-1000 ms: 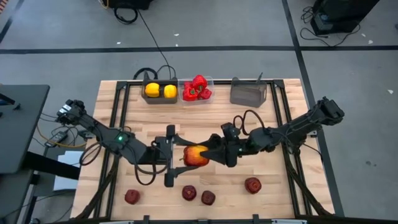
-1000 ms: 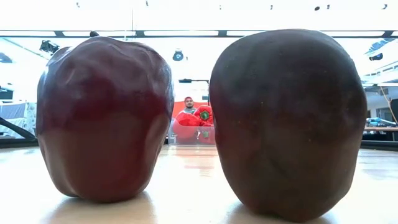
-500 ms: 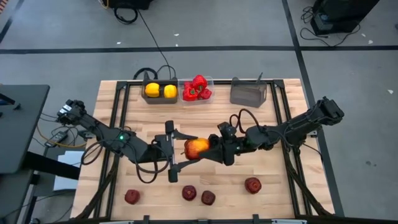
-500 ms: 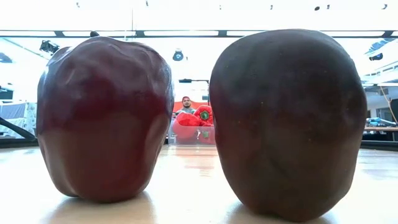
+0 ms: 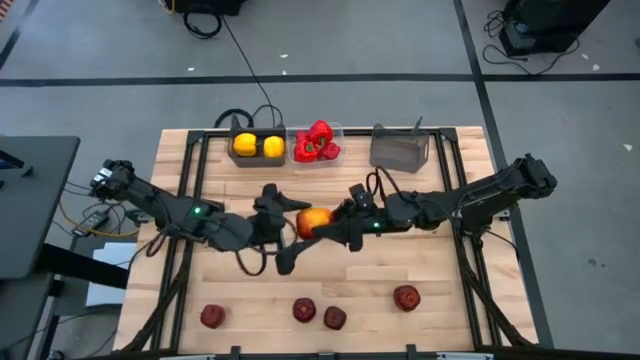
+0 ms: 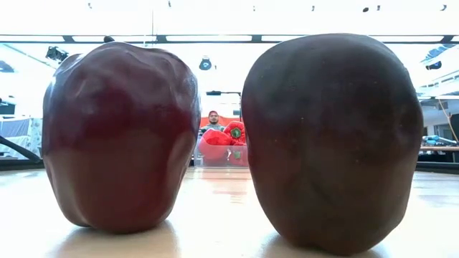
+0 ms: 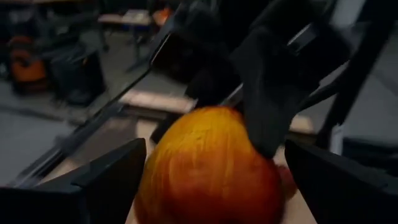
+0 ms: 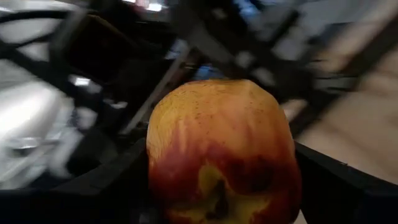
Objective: Sort produce into baskets
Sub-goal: Put the yellow-red apple into the right black bin
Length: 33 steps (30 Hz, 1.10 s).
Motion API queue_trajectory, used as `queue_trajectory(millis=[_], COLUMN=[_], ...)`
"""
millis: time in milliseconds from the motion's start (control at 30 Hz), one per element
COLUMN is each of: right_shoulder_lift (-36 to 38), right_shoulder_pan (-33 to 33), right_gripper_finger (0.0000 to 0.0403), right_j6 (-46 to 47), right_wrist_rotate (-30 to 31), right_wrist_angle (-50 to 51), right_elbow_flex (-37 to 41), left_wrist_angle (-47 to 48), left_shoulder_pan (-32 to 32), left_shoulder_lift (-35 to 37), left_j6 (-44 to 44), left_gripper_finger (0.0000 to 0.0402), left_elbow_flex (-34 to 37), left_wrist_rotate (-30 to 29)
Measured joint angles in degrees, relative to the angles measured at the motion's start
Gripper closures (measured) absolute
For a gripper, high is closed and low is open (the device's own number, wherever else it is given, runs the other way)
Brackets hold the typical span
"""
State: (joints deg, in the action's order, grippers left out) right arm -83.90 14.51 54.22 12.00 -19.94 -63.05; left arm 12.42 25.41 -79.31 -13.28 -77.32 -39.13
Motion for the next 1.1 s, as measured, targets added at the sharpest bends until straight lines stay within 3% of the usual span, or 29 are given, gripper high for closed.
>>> queue_trajectory(millis=[200,333,467,800,933,1100], right_shoulder_lift=[4.59,7.89,11.02,12.62,11.65,8.54], right_shoulder_pan=[-3.76,-6.92,-11.34,-24.98,-30.36,-36.03], right_gripper_finger=[0.0069,0.0068,0.0068,0.0067,0.0063,0.0059], right_j6=[-0.11,-1.66,-2.99,-3.59,-4.09,-4.10], right_wrist_rotate=[3.32,6.93,9.13,10.85,11.36,14.04], right_wrist_angle=[17.79,28.07,36.54,58.14,64.17,69.27], right_elbow_flex=[0.00,-0.02,-0.04,-0.07,-0.07,-0.07], left_wrist_angle=[11.69,21.33,26.58,26.06,25.22,21.52], left_shoulder_pan=[-2.95,-6.02,-10.19,-19.70,-20.62,-20.76], left_shoulder_lift=[-0.04,0.19,0.44,0.28,0.29,0.22], left_j6=[-5.49,-13.71,-17.01,-9.09,-4.38,1.63], left_gripper_finger=[0.0004,0.0003,0.0002,0.0002,0.0002,0.0002], left_elbow_flex=[0.00,0.03,1.37,7.50,7.55,7.59], left_wrist_rotate=[-0.39,-3.28,-0.98,15.87,15.81,11.10])
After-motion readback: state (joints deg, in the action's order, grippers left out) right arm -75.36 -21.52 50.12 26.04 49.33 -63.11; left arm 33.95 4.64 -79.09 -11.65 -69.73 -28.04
